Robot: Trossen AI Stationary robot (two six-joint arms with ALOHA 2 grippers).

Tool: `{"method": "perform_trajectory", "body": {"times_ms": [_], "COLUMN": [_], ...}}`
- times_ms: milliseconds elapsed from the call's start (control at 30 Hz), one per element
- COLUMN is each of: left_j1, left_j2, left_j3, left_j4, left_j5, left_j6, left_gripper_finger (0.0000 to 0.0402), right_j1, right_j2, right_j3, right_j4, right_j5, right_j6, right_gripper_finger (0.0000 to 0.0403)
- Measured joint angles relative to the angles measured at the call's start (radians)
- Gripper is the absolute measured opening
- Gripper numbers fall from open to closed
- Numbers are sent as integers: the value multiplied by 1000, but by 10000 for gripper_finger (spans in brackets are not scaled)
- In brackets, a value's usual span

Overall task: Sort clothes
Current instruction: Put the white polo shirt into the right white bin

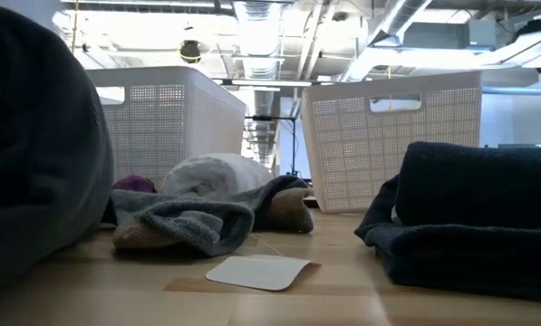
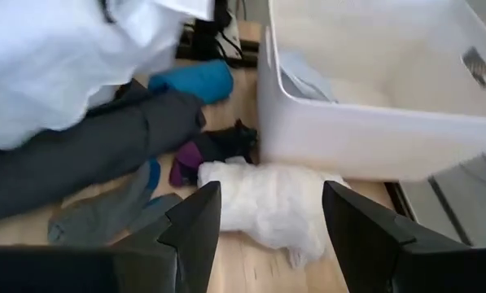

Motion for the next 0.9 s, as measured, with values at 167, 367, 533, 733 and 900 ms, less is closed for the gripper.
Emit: {"method": "perform_trajectory", "body": {"times_ms": [167, 367, 533, 733, 900], "left_j1": [0, 17, 60, 166, 288], "left_j2": [-9, -42, -115, -203, -219], "left_j3": [90, 152, 153, 154, 154], "left_j4": [9, 133, 349, 527, 592], "left_j5": [-223, -436, -448, -256, -77], "left_j6": [144, 359, 547, 658, 717], "left_gripper_finger": [143, 142, 142, 142, 142], "right_j1": [24, 56, 69, 82, 105], "right_j2": [4, 55, 100, 121, 133], "right_j3": [0, 0, 0, 0, 0], "right_j4": [69, 158, 226, 359, 539], "right_j5": [1, 78, 129, 164, 158], "right_j6": [-98, -239, -345, -509, -696], "right_gripper_finger": [232, 236, 252, 264, 265]}}
